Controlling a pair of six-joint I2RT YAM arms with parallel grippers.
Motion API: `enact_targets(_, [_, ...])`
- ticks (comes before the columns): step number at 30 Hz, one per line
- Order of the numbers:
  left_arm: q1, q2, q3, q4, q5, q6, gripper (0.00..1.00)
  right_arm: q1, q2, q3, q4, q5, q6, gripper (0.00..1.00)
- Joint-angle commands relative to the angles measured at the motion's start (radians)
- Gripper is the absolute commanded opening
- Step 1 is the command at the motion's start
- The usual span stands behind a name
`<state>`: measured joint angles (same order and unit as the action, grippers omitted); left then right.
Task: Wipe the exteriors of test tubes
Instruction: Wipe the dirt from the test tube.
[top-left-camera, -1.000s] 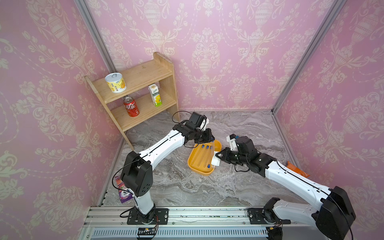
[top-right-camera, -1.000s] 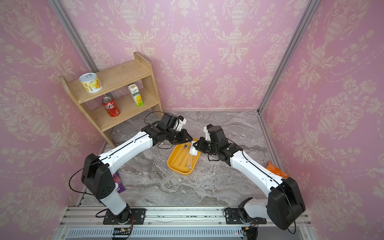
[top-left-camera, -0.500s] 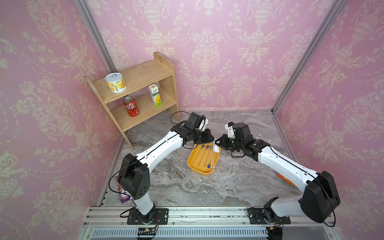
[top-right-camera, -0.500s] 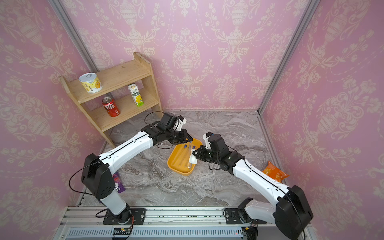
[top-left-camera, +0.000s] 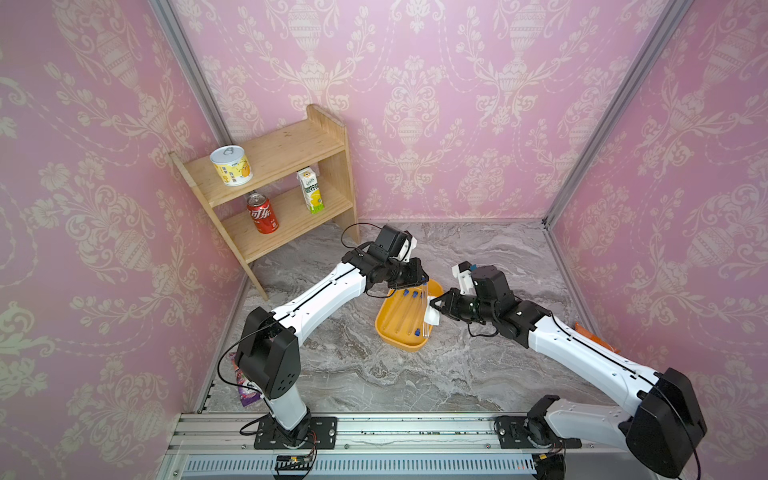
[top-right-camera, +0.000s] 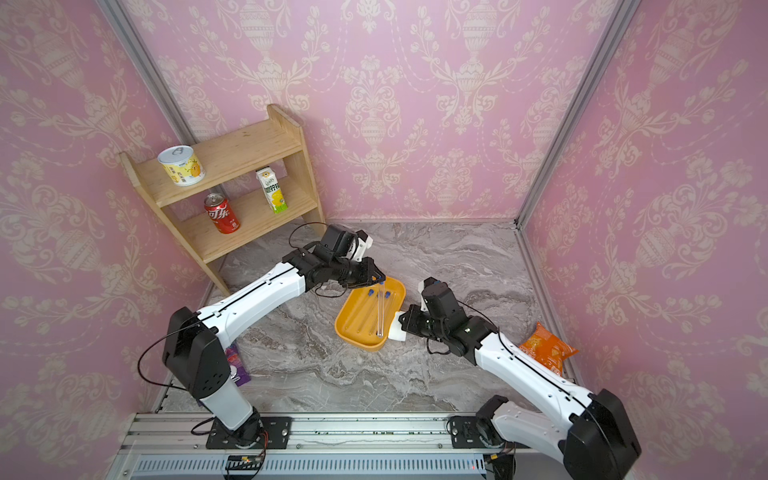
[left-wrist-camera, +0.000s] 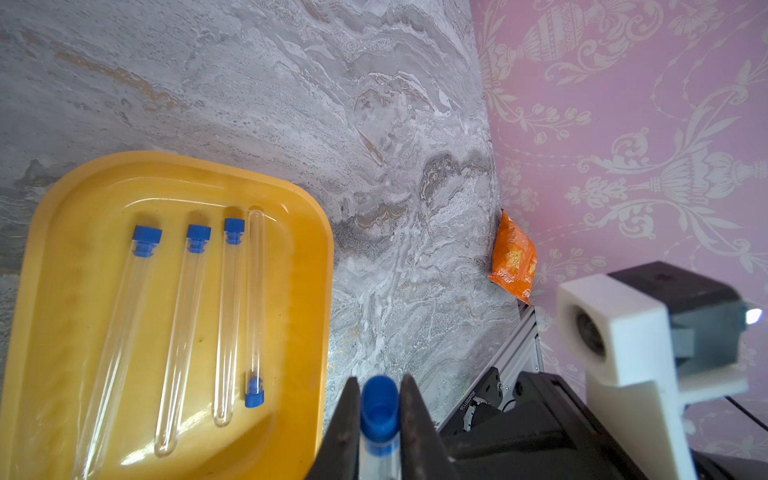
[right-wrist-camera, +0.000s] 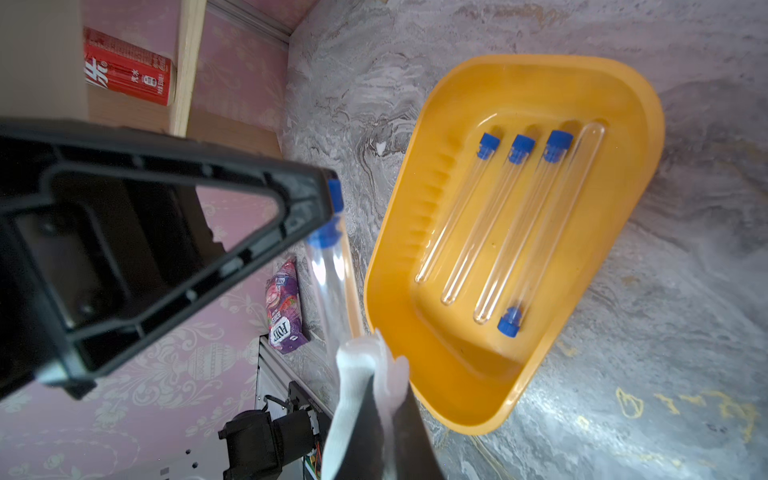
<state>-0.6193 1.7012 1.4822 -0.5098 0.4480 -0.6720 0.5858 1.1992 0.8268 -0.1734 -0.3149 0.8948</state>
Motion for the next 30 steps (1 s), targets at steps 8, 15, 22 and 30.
enact_targets(8, [-0.008,0.001,0.036,0.026,0.013,-0.023,0.15,0.018,-0.173,-0.132,-0.203,0.272,-0.045,0.0])
enact_targets(15, [-0.01,0.021,0.043,0.071,0.026,-0.055,0.15,0.023,-0.26,-0.253,0.011,0.217,0.118,0.0])
enact_targets(22, [-0.013,0.028,0.032,0.109,0.03,-0.081,0.15,0.039,-0.274,-0.286,0.158,0.217,0.218,0.0])
enact_targets(30, [-0.016,0.034,0.021,0.126,0.031,-0.089,0.15,0.044,-0.287,-0.261,0.199,0.201,0.266,0.0])
